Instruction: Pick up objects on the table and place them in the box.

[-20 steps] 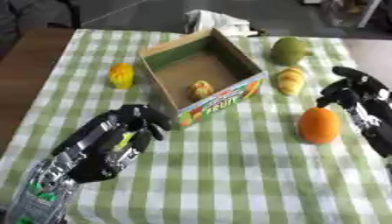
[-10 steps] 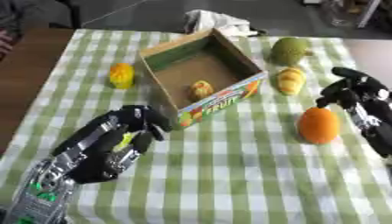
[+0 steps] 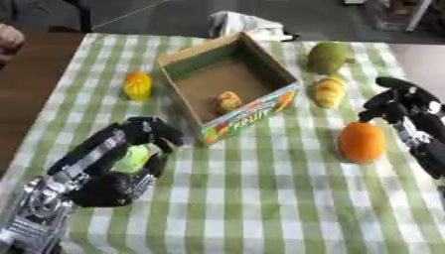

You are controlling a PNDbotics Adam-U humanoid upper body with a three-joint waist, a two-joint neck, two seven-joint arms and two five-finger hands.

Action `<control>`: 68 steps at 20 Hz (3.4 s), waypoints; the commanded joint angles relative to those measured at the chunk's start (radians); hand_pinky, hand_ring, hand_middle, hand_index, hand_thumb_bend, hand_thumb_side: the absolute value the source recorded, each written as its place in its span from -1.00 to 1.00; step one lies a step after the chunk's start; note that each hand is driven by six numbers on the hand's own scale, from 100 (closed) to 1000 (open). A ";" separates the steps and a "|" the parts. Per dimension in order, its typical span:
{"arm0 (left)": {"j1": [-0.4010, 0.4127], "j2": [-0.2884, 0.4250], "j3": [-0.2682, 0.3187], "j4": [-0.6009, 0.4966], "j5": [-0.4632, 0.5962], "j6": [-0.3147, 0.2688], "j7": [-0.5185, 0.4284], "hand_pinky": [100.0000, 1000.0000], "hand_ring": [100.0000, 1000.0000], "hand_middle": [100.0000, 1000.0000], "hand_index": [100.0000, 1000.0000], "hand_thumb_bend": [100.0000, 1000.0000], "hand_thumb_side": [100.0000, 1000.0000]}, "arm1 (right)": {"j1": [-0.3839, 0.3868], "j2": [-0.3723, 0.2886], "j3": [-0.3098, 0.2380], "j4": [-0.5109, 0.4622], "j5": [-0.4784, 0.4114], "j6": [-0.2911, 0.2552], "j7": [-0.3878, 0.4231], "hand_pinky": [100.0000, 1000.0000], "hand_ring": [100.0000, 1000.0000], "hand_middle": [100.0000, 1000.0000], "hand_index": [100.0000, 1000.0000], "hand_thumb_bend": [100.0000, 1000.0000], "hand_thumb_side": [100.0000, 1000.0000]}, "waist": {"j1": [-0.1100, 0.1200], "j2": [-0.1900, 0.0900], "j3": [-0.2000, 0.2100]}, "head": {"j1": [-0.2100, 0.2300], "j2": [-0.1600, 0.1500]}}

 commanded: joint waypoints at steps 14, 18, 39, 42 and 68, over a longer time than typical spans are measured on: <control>-0.060 0.372 0.067 -0.013 -0.204 -0.075 0.024 0.50 0.52 0.49 0.81 -1.00 -0.56 | 0.006 -0.051 -0.002 -0.007 0.018 -0.003 0.006 0.35 0.06 0.12 0.72 -1.00 -0.18 | 0.036 -0.017 0.003 | -0.016 -0.019; -0.123 0.484 0.067 0.012 -0.272 -0.083 -0.031 0.54 0.51 0.52 0.84 -0.94 -0.45 | 0.006 -0.049 -0.001 -0.006 0.018 -0.004 0.007 0.35 0.06 0.12 0.72 -1.00 -0.18 | 0.033 -0.017 -0.003 | -0.013 -0.020; -0.243 0.445 -0.093 0.313 -0.652 -0.216 0.025 0.57 0.54 0.56 0.86 -0.44 -0.25 | 0.002 -0.038 0.007 -0.007 0.009 -0.002 0.018 0.35 0.06 0.13 0.72 -1.00 -0.18 | 0.024 -0.016 -0.030 | 0.007 -0.016; -0.248 0.427 -0.103 0.353 -0.709 -0.229 0.053 0.57 0.54 0.56 0.86 -0.42 -0.24 | 0.002 -0.037 0.007 -0.007 0.008 -0.002 0.020 0.35 0.06 0.13 0.72 -1.00 -0.18 | 0.024 -0.016 -0.031 | 0.010 -0.015; -0.278 0.307 -0.137 0.553 -0.893 -0.219 0.286 0.39 0.24 0.33 0.70 -0.69 -0.38 | -0.001 -0.029 0.008 -0.006 0.006 0.000 0.025 0.35 0.06 0.13 0.71 -1.00 -0.18 | 0.018 -0.013 -0.041 | 0.008 -0.018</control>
